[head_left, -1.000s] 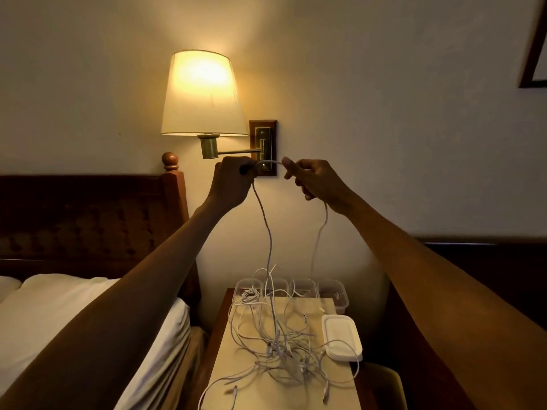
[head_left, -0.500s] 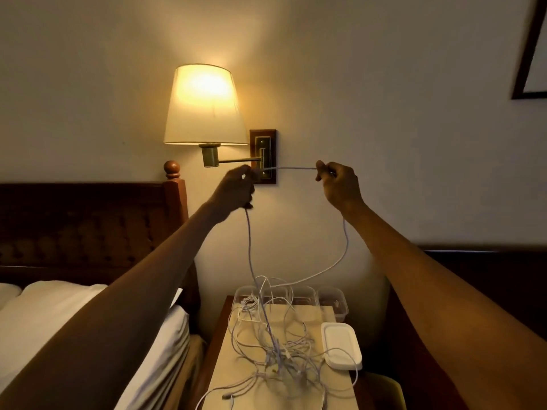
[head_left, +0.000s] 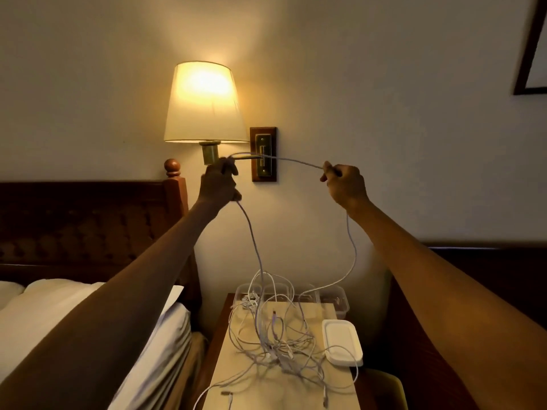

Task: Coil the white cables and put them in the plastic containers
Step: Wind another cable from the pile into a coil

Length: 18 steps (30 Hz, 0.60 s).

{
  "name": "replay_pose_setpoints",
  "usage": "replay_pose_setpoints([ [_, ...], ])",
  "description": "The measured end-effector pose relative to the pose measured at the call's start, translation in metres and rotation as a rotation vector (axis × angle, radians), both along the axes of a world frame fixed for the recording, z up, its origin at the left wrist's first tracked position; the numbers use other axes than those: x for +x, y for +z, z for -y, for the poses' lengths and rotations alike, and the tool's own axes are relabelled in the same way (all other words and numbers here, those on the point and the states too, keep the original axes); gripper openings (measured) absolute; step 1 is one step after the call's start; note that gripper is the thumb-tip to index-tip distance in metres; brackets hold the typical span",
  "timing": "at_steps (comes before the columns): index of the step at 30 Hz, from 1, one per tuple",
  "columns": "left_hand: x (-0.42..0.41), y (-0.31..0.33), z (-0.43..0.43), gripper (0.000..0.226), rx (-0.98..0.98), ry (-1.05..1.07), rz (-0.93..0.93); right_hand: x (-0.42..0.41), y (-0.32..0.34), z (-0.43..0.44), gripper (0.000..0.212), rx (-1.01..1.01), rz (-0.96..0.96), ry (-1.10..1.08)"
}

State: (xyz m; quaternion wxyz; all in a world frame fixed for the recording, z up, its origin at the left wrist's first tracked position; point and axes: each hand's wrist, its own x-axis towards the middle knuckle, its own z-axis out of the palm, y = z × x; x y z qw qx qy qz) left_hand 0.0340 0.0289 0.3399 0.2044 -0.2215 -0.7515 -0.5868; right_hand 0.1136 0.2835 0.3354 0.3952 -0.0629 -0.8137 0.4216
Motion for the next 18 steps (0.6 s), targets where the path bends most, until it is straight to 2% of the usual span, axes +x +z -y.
replay_pose_setpoints([
  [2,-0.002,0.012,0.0,0.018,-0.001,-0.011,-0.137,-0.002,-0.001,0.004,0.042,-0.011,0.022,0.048],
  [5,-0.007,0.025,0.004,0.014,-0.064,-0.077,-0.19,-0.003,0.001,0.007,0.041,-0.04,-0.009,0.018],
  [9,-0.002,0.031,0.008,0.028,0.016,0.186,-0.349,-0.002,0.002,0.006,0.043,0.023,-0.029,0.056],
  [11,0.004,0.031,0.009,0.03,-0.026,0.222,-0.457,-0.002,0.003,0.008,0.042,0.03,-0.044,0.06],
  [12,0.005,0.032,0.009,0.03,-0.019,0.206,-0.441,-0.001,0.004,0.009,0.041,0.026,-0.052,0.059],
  [14,0.003,0.033,0.01,0.03,0.016,0.067,-0.253,-0.001,0.007,0.011,0.039,0.008,-0.079,0.062],
  [16,-0.005,0.028,0.016,0.031,-0.007,-0.146,0.074,-0.002,0.01,0.012,0.038,-0.042,-0.117,0.046],
  [18,-0.005,0.017,0.023,0.027,-0.184,-0.256,0.333,-0.002,0.013,0.011,0.039,-0.1,-0.155,-0.002],
])
